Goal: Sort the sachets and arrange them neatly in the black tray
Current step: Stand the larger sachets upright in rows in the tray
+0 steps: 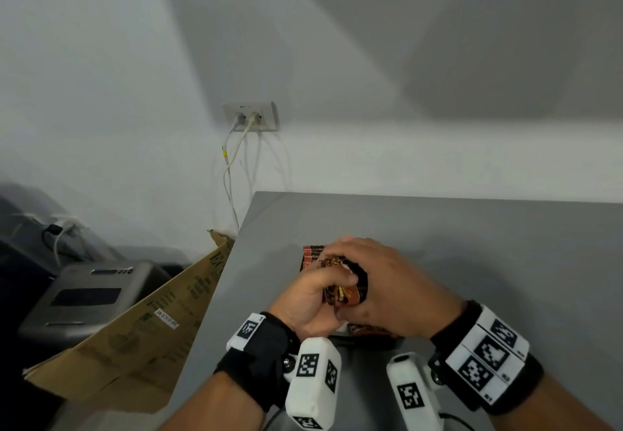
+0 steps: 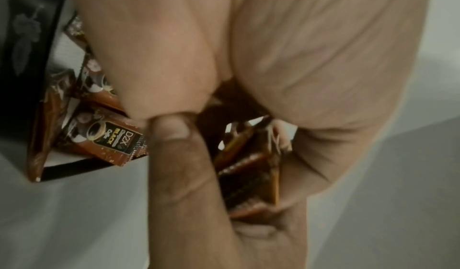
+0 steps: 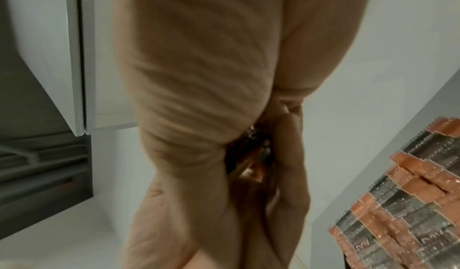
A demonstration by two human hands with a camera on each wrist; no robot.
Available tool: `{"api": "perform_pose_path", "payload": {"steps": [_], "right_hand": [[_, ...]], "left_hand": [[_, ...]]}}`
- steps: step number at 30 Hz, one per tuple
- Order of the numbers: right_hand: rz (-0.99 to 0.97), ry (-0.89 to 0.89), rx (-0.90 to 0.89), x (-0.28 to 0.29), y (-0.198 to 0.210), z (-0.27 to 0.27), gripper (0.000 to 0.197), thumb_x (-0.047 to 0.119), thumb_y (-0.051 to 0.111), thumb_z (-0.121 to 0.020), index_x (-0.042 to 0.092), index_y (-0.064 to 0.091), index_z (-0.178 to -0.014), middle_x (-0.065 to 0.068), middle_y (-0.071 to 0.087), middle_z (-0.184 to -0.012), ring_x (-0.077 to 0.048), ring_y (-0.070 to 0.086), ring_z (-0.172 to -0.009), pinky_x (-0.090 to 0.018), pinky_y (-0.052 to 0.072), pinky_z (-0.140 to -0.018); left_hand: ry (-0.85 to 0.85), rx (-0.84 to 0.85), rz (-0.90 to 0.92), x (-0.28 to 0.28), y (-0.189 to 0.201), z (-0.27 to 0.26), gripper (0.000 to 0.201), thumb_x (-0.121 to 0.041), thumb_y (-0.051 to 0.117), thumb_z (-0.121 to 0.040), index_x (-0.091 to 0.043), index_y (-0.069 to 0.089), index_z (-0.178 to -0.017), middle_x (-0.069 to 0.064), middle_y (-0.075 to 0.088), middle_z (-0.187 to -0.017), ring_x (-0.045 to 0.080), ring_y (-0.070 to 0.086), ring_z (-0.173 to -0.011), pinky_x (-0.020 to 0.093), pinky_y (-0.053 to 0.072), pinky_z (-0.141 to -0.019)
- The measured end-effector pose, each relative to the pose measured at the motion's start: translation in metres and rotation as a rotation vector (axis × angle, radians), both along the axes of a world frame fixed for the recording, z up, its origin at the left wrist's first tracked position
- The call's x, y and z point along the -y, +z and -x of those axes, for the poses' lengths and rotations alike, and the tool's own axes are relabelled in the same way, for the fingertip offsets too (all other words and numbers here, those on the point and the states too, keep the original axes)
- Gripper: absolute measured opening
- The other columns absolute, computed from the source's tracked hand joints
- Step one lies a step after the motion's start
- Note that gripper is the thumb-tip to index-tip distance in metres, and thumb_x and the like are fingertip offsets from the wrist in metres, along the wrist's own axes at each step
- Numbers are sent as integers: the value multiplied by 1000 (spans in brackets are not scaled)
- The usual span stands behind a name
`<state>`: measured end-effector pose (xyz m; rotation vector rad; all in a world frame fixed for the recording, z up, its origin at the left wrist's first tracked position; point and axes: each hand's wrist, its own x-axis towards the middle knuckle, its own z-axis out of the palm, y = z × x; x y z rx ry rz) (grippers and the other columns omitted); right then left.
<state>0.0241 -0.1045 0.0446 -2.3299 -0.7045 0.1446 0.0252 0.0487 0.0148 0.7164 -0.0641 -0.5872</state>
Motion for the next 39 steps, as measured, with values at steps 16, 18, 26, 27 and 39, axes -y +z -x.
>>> {"api": "perform_pose_path", "payload": {"steps": [16,18,26,27,39], "right_hand": [[-401,-435,-168,-1,-4,-8,33,42,69,-89,37,64,-121,14,67,-104,0,67,-89,-24,53,-77],[-547,-432,-279,-4,-5,-9,18,30,74,-88,28,73,-106,1,74,-92,-12,72,-82,-31,58,-72],[-888,-502,-492,7,13,-22,29,-15,55,-86,4,67,-104,-22,73,-100,-29,70,-68,-34,56,-53],[-856,-505,-468,9,14,-22,36,-15,57,-85,9,64,-111,-19,73,-99,-24,70,-67,-31,55,-51],[-903,-613,-382,5,5,-13,22,2,57,-98,18,54,-113,-13,67,-107,-22,68,-66,-42,61,-61]], "left_hand": [[317,2,-149,-4,6,-14,65,14,67,-77,-11,56,-136,24,70,-106,37,69,-94,42,58,-79],[354,-7,-150,-4,6,-16,68,14,71,-74,-11,56,-135,24,70,-106,33,71,-87,37,59,-67],[326,-93,-130,-15,8,-22,59,6,47,-73,-5,54,-130,25,65,-96,33,65,-76,40,57,-62],[320,-78,-151,-15,8,-22,59,9,46,-73,-4,53,-130,26,66,-97,34,66,-76,41,58,-63],[280,-13,-284,-13,-4,-20,40,8,52,-92,-3,59,-130,25,65,-109,37,68,-91,49,61,-75]]}}
